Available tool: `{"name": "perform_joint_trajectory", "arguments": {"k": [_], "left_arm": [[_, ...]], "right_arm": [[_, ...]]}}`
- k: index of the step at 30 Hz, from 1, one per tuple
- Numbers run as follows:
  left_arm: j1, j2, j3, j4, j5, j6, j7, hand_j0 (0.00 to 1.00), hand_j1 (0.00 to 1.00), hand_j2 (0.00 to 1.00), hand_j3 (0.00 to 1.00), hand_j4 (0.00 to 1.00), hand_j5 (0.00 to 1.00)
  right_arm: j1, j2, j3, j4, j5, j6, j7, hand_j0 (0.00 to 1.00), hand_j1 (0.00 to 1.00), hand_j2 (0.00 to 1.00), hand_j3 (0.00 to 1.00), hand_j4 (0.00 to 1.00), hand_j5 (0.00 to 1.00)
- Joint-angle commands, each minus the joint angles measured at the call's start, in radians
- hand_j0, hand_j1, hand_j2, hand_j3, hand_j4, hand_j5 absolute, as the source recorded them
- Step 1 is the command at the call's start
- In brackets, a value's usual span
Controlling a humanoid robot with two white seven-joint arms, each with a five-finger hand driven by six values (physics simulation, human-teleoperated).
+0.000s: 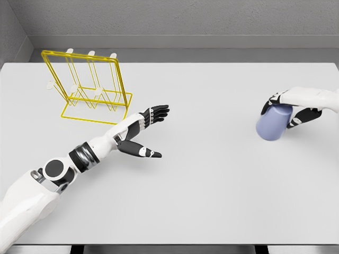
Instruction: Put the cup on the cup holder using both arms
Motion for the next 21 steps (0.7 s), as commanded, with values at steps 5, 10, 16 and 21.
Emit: {"name": "perform_joint_trajectory", "arguments": {"k": [5,10,16,21], "left_arm": [[-0.002,0.000,0.000,-0.001,0.005,0.000,0.000,1.00,1.00,1.00,1.00,1.00,1.00],[-0.002,-0.001,0.000,0.012,0.005,0.000,0.000,1.00,1.00,1.00,1.00,1.00,1.00],[-0.002,-0.001,0.000,0.013,0.005,0.000,0.000,1.00,1.00,1.00,1.00,1.00,1.00],[-0.002,-0.001,0.000,0.013,0.005,0.000,0.000,1.00,1.00,1.00,1.00,1.00,1.00]], "right_arm": [[-0.018,-0.001,-0.002,-0.008,-0.006,0.002,-0.002,0.65,0.65,0.65,0.65,0.65,0.65],[-0.023,-0.001,-0.002,-0.034,-0.007,0.002,-0.002,0.65,0.65,0.65,0.65,0.65,0.65],[-0.025,0.001,-0.002,-0.077,-0.007,0.002,-0.003,0.64,0.64,0.64,0.64,0.64,0.64],[-0.032,0.022,-0.002,-0.099,-0.007,0.002,-0.003,0.64,0.64,0.64,0.64,0.64,0.64]]}}
